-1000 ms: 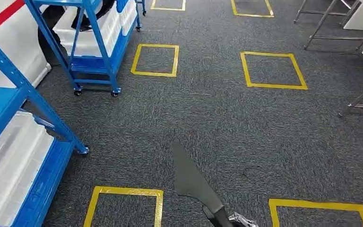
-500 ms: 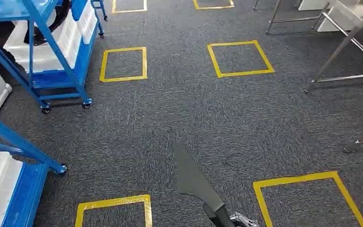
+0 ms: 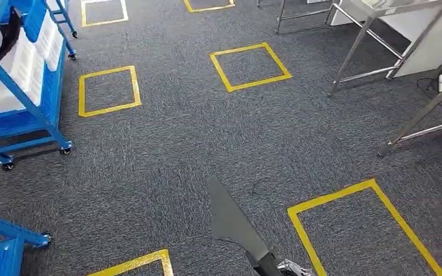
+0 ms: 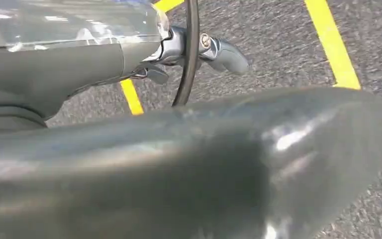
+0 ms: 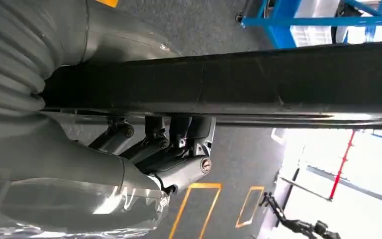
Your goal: Take the parts from the cabinet and place them on the table.
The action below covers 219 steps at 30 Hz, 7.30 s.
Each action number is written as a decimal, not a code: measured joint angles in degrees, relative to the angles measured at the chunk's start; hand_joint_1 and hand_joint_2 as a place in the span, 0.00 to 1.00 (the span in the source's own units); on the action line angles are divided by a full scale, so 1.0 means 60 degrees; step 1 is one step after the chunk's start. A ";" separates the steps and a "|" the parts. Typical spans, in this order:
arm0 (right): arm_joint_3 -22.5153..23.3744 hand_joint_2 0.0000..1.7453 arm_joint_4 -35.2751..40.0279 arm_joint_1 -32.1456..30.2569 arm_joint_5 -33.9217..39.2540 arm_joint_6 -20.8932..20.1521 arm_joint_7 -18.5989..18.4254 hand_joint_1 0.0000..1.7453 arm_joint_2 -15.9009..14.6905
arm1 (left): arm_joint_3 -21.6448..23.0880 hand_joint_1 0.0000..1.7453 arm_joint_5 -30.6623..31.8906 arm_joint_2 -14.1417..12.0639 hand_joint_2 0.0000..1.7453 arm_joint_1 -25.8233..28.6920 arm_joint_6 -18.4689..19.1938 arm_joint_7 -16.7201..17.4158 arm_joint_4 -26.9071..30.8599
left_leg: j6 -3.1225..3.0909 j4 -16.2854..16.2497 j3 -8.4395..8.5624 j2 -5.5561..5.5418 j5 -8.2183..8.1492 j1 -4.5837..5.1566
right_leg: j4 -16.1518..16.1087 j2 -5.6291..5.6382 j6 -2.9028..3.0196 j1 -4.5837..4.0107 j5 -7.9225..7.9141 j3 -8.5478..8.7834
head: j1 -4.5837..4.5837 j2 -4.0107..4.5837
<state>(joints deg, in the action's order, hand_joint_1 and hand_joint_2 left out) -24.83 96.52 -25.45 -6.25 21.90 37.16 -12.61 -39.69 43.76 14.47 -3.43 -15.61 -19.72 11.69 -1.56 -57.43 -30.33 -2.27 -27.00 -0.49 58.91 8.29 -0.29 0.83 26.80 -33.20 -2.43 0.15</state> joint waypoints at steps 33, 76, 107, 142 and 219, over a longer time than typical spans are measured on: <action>0.0073 1.00 -0.0011 0.0120 -0.0364 -0.0011 -0.0204 1.00 0.0080 | -0.0015 0.00 0.0007 -0.0007 0.00 -0.0029 0.0233 0.0080 0.0000 | -0.0075 0.0081 0.0026 0.0278 0.0029 0.0021 | 0.0743 -0.1088 -0.0099 -0.0012 0.0595 -0.0316 | 0.0000 0.0000; 0.0080 1.00 -0.0142 0.0248 -0.0277 0.0098 -0.0353 1.00 0.0142 | -0.0033 0.00 0.0044 -0.0004 0.00 -0.0109 0.0346 0.0073 0.0000 | 0.0396 0.0088 0.0368 0.1680 -0.0284 0.0055 | -0.0050 -0.1823 0.0030 0.0011 0.0101 0.0092 | 0.0000 0.0000; -0.0284 1.00 -0.0401 0.0418 0.0386 -0.0368 -0.1599 1.00 0.0175 | -0.0055 0.00 0.0313 -0.0011 0.00 -0.0153 0.0481 0.0168 0.0000 | 0.0430 0.0104 0.0221 0.0508 -0.0305 0.0000 | -0.0069 -0.1381 0.0055 0.0100 0.0138 0.0103 | 0.0004 0.0000; 0.0379 1.00 -0.0408 0.1722 -0.2022 0.2827 -0.4347 1.00 0.0251 | -0.0160 0.00 0.0863 -0.0131 0.00 -0.0267 0.0772 0.0794 0.0000 | 0.0502 -0.1921 -0.0376 0.0439 -0.1316 0.0018 | 0.0101 -0.1376 0.0294 0.0097 0.0133 -0.0001 | -0.0004 0.0000; -0.2525 1.00 -0.7122 1.2885 -0.6587 -0.2299 -0.7628 1.00 0.0616 | 0.0678 0.00 0.2226 -0.0266 0.00 -0.0841 0.1752 0.1111 0.0004 | -0.0176 -0.0285 -0.1065 0.0082 0.0504 0.0019 | 0.1705 -0.1519 -0.0211 0.0040 0.1330 -0.0458 | -0.0018 0.0000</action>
<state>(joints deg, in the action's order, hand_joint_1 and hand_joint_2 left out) -39.98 53.79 51.86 -45.77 8.11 -8.61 -8.92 -35.63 57.11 12.87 -8.47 -5.09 -13.05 11.72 -2.62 -59.14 -36.72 -1.78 -23.98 -0.37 69.14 -0.82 -1.55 1.07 34.78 -35.95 -2.54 0.15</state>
